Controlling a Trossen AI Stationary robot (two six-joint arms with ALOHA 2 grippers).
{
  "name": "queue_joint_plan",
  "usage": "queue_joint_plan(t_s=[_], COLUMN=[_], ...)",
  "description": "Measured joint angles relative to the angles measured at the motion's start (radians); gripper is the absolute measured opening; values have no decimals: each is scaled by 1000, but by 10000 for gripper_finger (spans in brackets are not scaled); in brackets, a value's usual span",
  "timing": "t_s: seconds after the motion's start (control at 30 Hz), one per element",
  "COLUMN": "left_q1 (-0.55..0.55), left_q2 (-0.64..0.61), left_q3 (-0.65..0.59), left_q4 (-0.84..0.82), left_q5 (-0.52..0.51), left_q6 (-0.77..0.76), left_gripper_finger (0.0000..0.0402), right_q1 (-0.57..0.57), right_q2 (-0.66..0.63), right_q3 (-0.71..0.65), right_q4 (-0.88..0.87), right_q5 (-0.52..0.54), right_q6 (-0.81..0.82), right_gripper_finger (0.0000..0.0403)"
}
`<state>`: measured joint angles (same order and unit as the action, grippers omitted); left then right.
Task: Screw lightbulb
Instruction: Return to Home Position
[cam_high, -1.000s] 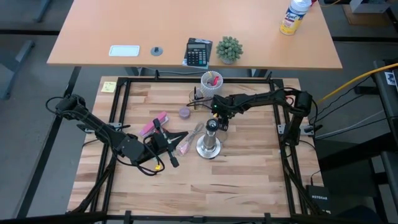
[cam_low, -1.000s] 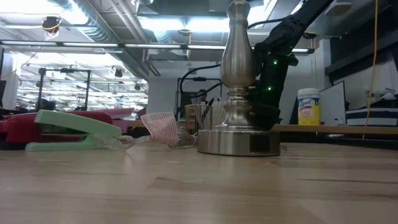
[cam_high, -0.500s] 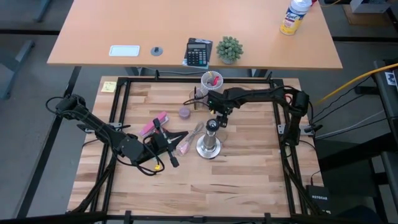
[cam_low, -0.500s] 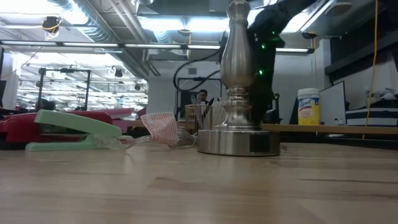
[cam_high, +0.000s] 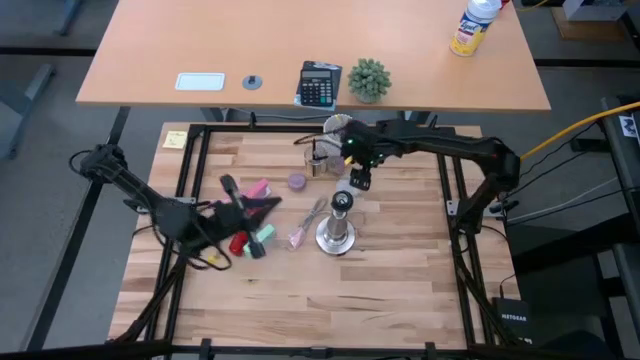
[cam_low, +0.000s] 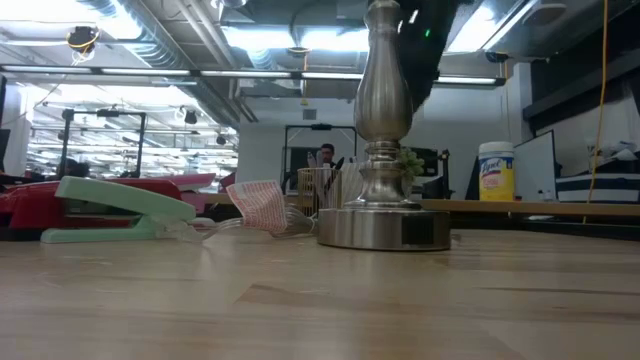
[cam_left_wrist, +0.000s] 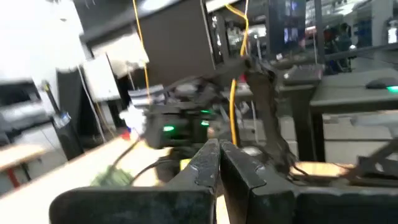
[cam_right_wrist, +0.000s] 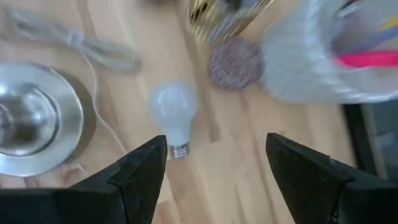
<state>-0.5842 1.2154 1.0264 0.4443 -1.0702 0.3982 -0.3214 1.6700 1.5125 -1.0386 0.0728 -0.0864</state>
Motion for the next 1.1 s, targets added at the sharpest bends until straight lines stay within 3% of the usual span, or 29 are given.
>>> queue_joint_plan(t_s=[0.3,0.67,0.9,1.0,1.1], left_q1=[-8,-8,52,123,208], left_q2=[-207,-317,-319,-319,-319], left_q3=[0,0,0,0,0], left_q4=[3,-15,-59,-202,-408], left_q5=[-1,-1,8,86,282], left_q6=[291,257,306,222,79], left_gripper_finger=[5,5,5,5,5], right_q1=[0,0,0,0,0], right_q2=[-211,-541,-719,-820,-930], right_q3=[62,94,75,-5,-140], right_q4=[-53,-168,-179,-70,86], right_q5=[6,50,-8,-59,-167], right_q6=[0,10,132,110,97], right_gripper_finger=[280,280,280,280,280])
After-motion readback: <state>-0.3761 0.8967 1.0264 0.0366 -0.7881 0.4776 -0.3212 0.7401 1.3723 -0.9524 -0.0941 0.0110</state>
